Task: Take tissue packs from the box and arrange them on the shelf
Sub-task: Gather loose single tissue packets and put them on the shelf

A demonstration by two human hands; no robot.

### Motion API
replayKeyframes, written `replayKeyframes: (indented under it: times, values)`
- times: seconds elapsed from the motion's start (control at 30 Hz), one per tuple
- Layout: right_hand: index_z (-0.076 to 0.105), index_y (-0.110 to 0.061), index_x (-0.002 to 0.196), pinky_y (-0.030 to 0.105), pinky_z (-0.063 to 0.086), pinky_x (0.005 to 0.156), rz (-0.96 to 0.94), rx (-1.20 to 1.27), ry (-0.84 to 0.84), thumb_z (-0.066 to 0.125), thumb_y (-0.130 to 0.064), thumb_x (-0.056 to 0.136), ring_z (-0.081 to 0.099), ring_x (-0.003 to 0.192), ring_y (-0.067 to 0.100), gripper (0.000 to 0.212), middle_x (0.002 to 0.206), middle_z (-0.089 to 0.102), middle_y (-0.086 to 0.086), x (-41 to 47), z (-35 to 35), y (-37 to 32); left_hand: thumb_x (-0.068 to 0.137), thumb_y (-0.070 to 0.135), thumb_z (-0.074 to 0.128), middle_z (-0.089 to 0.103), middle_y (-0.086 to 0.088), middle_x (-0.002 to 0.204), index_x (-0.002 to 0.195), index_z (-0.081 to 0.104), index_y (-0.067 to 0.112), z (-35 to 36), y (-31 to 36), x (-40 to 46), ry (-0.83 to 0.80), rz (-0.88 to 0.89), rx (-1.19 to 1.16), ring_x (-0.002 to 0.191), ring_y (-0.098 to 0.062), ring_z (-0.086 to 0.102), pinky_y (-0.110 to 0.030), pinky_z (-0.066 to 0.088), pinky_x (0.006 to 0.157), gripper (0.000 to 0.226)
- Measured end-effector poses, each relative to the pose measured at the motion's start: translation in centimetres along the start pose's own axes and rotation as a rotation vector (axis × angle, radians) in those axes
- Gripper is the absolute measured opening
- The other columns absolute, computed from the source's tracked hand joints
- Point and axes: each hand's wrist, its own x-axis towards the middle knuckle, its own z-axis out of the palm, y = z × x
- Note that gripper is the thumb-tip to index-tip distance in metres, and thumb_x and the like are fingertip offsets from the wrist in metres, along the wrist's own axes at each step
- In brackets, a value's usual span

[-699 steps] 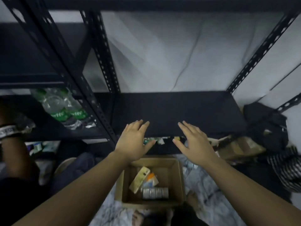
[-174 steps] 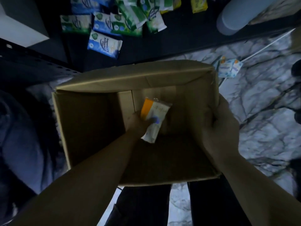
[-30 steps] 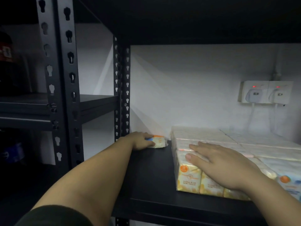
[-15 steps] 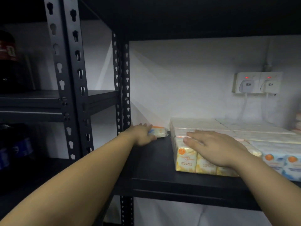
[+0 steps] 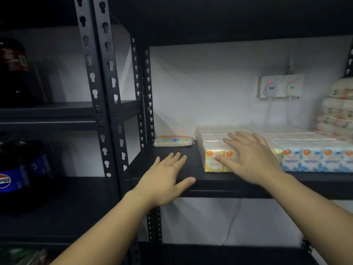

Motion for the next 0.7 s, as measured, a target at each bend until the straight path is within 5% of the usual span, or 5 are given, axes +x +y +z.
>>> replayKeyframes:
  times: [0.27,0.33,0.47,0.7]
  values:
    - [0.060,-0.022,0.145,0.050,0.028,0.122,0.025,0.151,0.226,0.048,-0.062,0.095,0.039,0.148,0.020,0.065,0.156,0.049,0.000,-13.0,3.2,0.4,0.100,0.057,0.047,0.040,0.009,0.161,0.158,0.041,0.027,5.1,7.1,-5.6,0.192,0.338,-0.076,0.150,-0.008,0.031,-0.024,0.009,0.126,0.065]
    - [0.059,-0.023,0.145,0.045,0.028,0.122,0.092,0.161,0.151,0.046,-0.065,0.095,0.040,0.147,0.019,0.067,0.156,0.049,-0.001,-16.6,4.6,1.1,0.102,0.058,0.046,0.037,0.011,0.163,0.160,0.037,0.028,7.6,8.7,-6.0,0.123,0.348,-0.123,0.150,-0.007,0.029,-0.018,0.004,0.122,0.066]
    - [0.053,-0.029,0.150,0.032,0.021,0.119,0.271,0.109,-0.079,0.036,-0.074,0.093,0.036,0.148,0.017,0.075,0.159,0.046,-0.004,-23.4,7.3,3.1,0.102,0.058,0.046,0.040,0.006,0.162,0.160,0.036,0.024,14.0,11.0,-6.2,-0.029,0.348,-0.187,0.148,-0.012,0.033,-0.024,0.020,0.123,0.068]
    - [0.048,-0.030,0.153,0.040,0.030,0.120,0.501,0.132,-0.321,0.042,-0.071,0.093,0.036,0.150,0.015,0.073,0.160,0.044,-0.006,-35.0,11.6,7.1,0.102,0.060,0.044,0.034,0.005,0.165,0.162,0.031,0.027,25.2,15.2,-8.1,-0.339,0.353,-0.246,0.152,-0.015,0.029,-0.033,0.021,0.126,0.070]
